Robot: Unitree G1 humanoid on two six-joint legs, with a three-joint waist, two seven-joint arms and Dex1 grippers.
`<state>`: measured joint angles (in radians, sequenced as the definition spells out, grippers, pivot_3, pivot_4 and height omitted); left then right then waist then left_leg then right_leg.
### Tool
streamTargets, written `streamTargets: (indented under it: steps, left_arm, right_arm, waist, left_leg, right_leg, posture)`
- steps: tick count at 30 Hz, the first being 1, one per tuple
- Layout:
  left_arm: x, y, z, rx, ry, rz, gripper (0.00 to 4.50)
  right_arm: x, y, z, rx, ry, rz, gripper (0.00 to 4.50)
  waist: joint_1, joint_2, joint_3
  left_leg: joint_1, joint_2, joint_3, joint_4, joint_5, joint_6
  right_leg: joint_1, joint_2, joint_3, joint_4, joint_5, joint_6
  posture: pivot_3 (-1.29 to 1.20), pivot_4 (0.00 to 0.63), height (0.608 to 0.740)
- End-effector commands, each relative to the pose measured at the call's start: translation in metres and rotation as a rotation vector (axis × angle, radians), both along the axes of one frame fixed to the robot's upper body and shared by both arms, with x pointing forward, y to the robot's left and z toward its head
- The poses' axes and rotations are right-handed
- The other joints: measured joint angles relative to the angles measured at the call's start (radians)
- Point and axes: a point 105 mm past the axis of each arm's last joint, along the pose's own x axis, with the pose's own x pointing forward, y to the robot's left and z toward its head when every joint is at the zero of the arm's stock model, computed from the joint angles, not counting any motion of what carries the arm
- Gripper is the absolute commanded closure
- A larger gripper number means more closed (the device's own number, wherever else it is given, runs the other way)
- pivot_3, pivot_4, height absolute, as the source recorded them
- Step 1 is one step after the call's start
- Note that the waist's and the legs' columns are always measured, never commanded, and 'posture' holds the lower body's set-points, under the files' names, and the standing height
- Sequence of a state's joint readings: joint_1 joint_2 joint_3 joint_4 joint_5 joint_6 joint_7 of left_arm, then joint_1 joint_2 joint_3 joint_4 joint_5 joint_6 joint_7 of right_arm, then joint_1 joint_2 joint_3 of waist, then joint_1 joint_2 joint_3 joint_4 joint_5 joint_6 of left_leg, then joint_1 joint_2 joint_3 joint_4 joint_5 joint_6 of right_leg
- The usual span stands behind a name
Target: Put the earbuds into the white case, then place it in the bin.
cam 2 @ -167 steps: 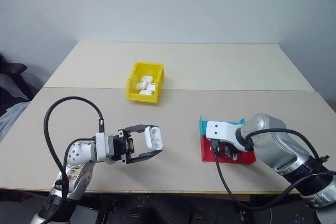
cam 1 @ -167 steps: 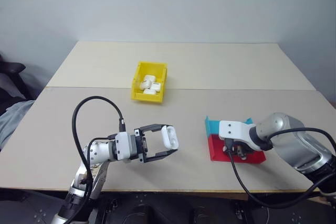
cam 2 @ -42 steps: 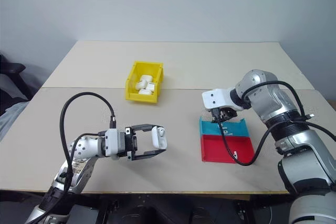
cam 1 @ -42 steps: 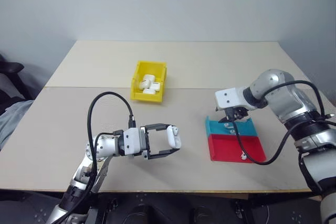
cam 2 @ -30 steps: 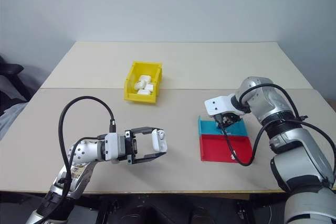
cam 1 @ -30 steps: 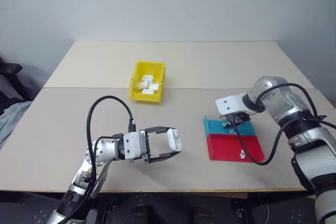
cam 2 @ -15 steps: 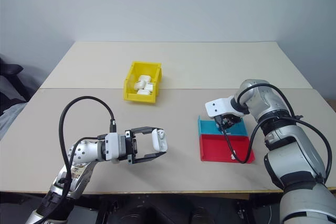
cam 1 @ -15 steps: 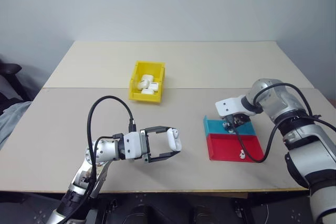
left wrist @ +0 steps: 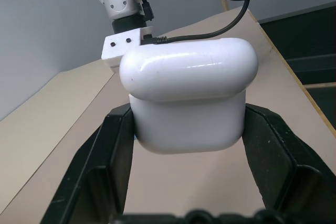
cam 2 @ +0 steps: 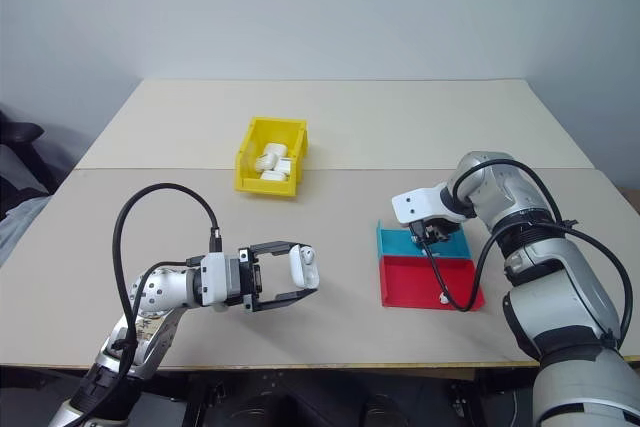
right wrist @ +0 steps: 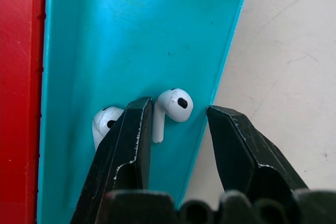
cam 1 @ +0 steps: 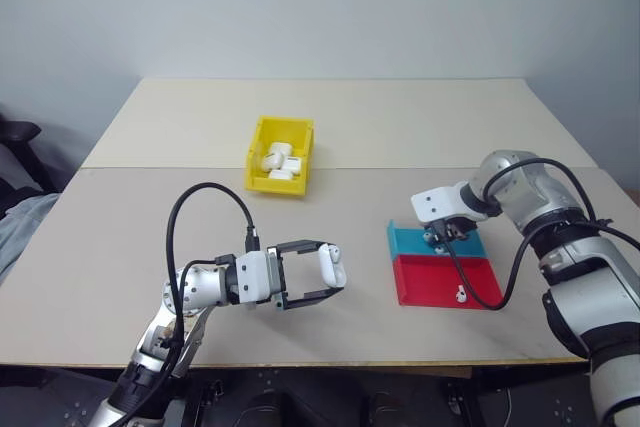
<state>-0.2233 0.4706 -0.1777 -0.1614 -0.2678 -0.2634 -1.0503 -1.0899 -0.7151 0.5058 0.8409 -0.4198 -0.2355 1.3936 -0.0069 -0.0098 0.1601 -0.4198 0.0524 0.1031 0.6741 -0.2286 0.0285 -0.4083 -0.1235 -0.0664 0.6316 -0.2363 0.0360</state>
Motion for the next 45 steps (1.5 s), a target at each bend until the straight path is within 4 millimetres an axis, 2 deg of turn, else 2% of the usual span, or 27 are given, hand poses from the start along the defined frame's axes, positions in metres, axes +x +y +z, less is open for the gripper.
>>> streamTargets:
  steps: [1,3,6,24,25,26,34,39,41,43,45]
  left_arm:
    - [-0.004,-0.004,0.011,-0.015,-0.062,-0.023,1.71]
    - [-0.004,-0.004,0.011,-0.015,-0.062,-0.023,1.71]
    - [-0.004,-0.003,0.011,-0.012,-0.06,-0.023,1.71]
    - [-0.002,-0.003,0.011,-0.009,-0.067,-0.022,1.71]
    - [-0.002,-0.003,0.011,-0.008,-0.067,-0.023,1.71]
    - [-0.002,-0.002,0.011,-0.007,-0.067,-0.023,1.71]
    - [-0.003,-0.002,0.011,-0.006,-0.07,-0.025,1.71]
    - [-0.004,-0.007,0.022,-0.054,-0.088,-0.042,1.71]
    - [-0.005,-0.012,0.034,-0.104,-0.094,-0.059,1.71]
    - [-0.007,-0.016,0.045,-0.147,-0.093,-0.08,1.71]
    - [-0.008,-0.021,0.054,-0.178,-0.085,-0.105,1.71]
  right_arm:
    - [0.002,0.001,0.009,0.003,-0.027,0.014,2.44]
    - [0.001,0.001,0.008,0.005,-0.024,0.016,2.44]
    - [0.0,0.001,0.007,0.005,-0.018,0.025,2.98]
    - [-0.002,0.001,0.004,0.005,-0.022,0.054,2.98]
    - [-0.002,0.001,0.004,0.007,-0.023,0.053,3.36]
    - [-0.002,0.001,0.004,0.008,-0.024,0.053,3.53]
    - [0.0,0.0,0.008,0.016,-0.056,0.044,3.53]
    - [-0.003,0.009,0.049,0.195,-0.143,0.005,3.53]
    - [-0.015,0.024,0.094,0.439,-0.228,-0.001,3.53]
    - [-0.036,0.033,0.135,0.676,-0.281,0.0,3.53]
    - [-0.062,0.037,0.163,0.873,-0.278,-0.008,3.53]
  waist:
    - [0.0,0.0,0.0]
    - [0.0,0.0,0.0]
    - [0.0,0.0,0.0]
    - [-0.002,0.0,0.0]
    - [-0.002,0.0,0.0]
    - [-0.002,0.0,0.0]
    - [-0.002,0.0,0.0]
    - [-0.001,0.001,0.001]
    - [0.0,0.001,0.001]
    - [0.006,0.002,0.001]
    - [0.013,0.002,0.001]
  left_leg:
    - [0.0,0.0,0.0,0.0,0.0,0.0]
    - [0.0,0.0,0.0,0.0,0.0,0.0]
    - [0.0,0.0,0.0,0.0,0.0,0.0]
    - [0.0,0.0,0.0,0.0,0.0,0.0]
    - [0.0,0.0,0.0,0.0,0.0,-0.001]
    - [0.0,0.0,0.0,0.0,0.0,-0.001]
    - [0.0,0.0,0.0,0.0,0.001,-0.001]
    - [0.0,0.0,0.0,0.0,0.001,-0.001]
    - [0.0,0.0,0.0,0.0,0.001,-0.001]
    - [-0.001,0.0,-0.002,0.0,0.001,-0.001]
    - [-0.002,0.0,-0.002,0.0,0.001,-0.001]
  right_leg:
    - [0.0,0.0,0.0,0.0,0.0,0.0]
    - [0.0,0.0,0.0,0.0,0.0,0.0]
    - [0.0,0.0,0.0,0.0,0.0,0.0]
    - [0.0,0.0,0.0,0.0,0.0,0.0]
    - [0.0,0.0,0.0,0.0,0.0,0.0]
    - [0.0,0.0,0.0,0.0,0.0,0.0]
    - [0.0,0.0,0.0,0.0,0.0,0.0]
    - [0.0,0.0,0.0,0.0,0.0,0.0]
    - [0.0,0.0,0.0,0.0,0.0,0.0]
    - [-0.001,0.0,-0.001,0.0,0.0,0.0]
    - [-0.001,0.0,-0.001,0.0,0.0,0.0]
  posture:
    - [0.0,0.15,0.74]
    - [0.0,0.15,0.74]
    - [0.0,0.15,0.74]
    - [0.0,0.15,0.74]
    - [0.0,0.15,0.74]
    - [0.0,0.15,0.74]
    - [0.0,0.15,0.74]
    - [0.0,0.15,0.74]
    - [0.0,0.15,0.74]
    - [0.0,0.15,0.74]
    - [0.0,0.15,0.74]
